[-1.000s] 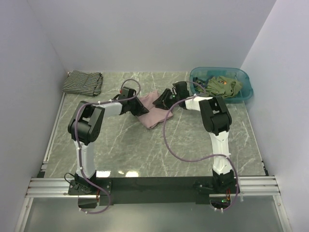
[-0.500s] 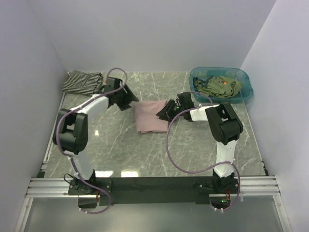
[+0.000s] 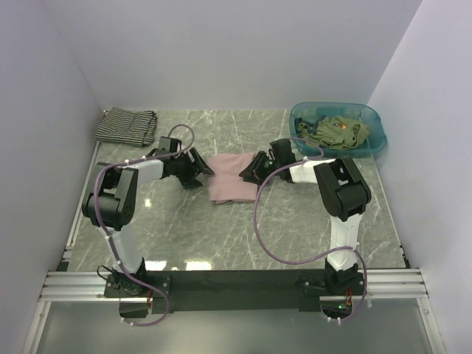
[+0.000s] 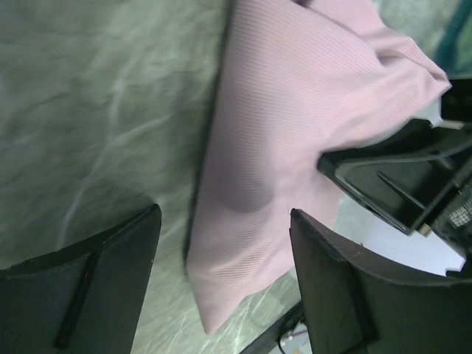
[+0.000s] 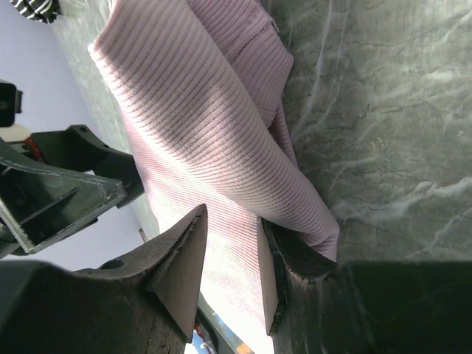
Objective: Fold and stack the tank tops
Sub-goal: Neatly place the folded tank top to the corner
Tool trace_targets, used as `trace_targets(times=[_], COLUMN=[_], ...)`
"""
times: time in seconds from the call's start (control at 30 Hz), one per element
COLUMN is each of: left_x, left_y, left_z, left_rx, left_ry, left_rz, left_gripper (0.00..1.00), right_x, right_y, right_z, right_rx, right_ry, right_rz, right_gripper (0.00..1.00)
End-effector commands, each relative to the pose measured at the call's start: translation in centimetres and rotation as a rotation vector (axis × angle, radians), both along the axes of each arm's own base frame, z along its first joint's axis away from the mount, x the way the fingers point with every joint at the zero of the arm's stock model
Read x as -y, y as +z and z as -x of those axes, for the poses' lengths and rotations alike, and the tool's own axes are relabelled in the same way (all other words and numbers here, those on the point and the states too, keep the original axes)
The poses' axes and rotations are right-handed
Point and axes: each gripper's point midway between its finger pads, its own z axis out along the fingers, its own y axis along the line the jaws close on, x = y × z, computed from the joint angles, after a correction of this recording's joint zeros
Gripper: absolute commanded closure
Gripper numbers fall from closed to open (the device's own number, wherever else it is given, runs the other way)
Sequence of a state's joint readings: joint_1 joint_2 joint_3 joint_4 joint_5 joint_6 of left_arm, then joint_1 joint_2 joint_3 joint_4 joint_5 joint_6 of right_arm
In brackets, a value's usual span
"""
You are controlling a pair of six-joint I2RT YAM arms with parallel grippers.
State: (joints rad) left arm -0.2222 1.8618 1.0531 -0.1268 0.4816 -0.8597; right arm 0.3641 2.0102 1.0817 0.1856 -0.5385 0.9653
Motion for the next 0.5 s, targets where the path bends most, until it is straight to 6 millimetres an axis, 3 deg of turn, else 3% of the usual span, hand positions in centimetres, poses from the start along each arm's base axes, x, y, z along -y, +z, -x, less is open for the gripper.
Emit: trace_targets(times=[0.0, 0.13, 0.33, 0.47], left_x=[1.0, 1.5, -0.3, 1.8], left_y=[-1.0, -2.9, -6.0, -7.0], left_z=[0.4, 1.8, 3.3, 4.3], left_rx=[0.026, -0.048, -0.153, -0.183], left_ry=[-0.060, -0.071, 0.040, 0.017], left_rz=[0.050, 0.039, -0.217, -0.222], left_gripper=[0.22, 0.22, 0.23, 0.23], right_x=[1.2, 1.3, 1.1, 1.0], right_y=[-1.9, -1.8, -1.9, -1.9], right_z=[0.2, 0.0, -0.3, -0.5], right_rx=[-0.021, -0.017, -0.019, -0.020], right_ry=[-0.014, -0.016, -0.014, -0.016], right_rz=[0.105, 0.108, 0.105, 0.097], right_gripper=[0.59, 0.59, 0.59, 0.59])
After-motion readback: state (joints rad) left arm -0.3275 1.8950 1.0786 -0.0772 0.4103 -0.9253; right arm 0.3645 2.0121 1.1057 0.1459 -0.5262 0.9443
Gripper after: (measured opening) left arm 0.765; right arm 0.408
